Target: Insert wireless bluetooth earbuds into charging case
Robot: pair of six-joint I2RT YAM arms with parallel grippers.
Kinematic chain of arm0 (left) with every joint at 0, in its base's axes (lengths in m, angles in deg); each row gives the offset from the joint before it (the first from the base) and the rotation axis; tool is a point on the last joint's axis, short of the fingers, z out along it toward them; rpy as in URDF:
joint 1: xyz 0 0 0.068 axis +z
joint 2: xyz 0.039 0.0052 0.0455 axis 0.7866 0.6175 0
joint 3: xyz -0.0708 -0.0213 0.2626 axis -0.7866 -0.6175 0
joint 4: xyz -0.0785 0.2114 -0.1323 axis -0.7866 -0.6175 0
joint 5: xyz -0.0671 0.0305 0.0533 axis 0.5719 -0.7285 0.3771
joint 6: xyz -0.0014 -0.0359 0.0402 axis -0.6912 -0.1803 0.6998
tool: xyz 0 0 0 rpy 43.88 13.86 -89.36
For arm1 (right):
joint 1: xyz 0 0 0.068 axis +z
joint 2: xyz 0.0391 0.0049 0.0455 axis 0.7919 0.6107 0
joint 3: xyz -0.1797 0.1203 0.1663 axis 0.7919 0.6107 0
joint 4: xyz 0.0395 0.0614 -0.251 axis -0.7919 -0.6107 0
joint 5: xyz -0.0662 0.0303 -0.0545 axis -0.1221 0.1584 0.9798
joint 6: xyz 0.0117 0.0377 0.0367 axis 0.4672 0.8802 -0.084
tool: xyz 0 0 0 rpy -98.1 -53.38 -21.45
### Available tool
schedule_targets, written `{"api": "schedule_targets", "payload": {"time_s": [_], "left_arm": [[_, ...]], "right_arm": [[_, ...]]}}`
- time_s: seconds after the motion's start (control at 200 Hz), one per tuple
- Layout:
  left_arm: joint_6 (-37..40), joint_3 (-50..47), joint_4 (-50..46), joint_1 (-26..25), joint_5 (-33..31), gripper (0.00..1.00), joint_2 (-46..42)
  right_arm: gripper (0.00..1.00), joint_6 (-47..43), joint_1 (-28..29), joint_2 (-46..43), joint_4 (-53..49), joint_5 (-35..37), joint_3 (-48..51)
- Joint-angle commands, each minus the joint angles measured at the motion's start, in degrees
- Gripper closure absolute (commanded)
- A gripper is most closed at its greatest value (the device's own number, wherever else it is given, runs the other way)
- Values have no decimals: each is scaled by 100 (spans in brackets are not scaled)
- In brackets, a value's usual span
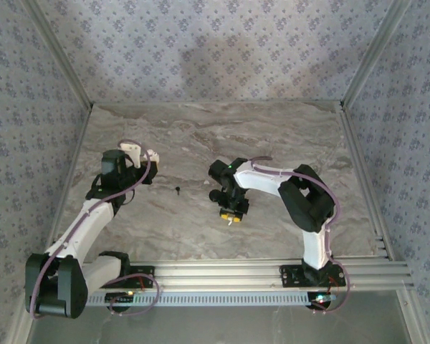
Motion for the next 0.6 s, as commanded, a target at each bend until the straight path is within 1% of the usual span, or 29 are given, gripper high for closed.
{"api": "schedule_targets", "payload": {"time_s": [0.0,0.095,0.265,0.34,0.465,0.53,0.595], "left_arm": [[30,-17,97,-28,49,87,22],[28,-30,101,-36,58,87,39],[21,-22,123,-45,80,87,66],[16,-17,123,-54,84,87,75],[9,-26,177,-93,177,87,93],[-13,-59,321,-152,352,87,129],[-33,-57,491,-239,664,87,231]], "right_arm": [[71,41,-33,49,-77,186,90],[73,48,-41,42,-25,196,141],[74,70,-45,22,87,199,260],[75,86,-47,-16,114,251,284],[76,106,-27,-320,122,602,244],[77,102,-6,-596,178,903,225],[77,109,12,-918,262,1262,228]]}}
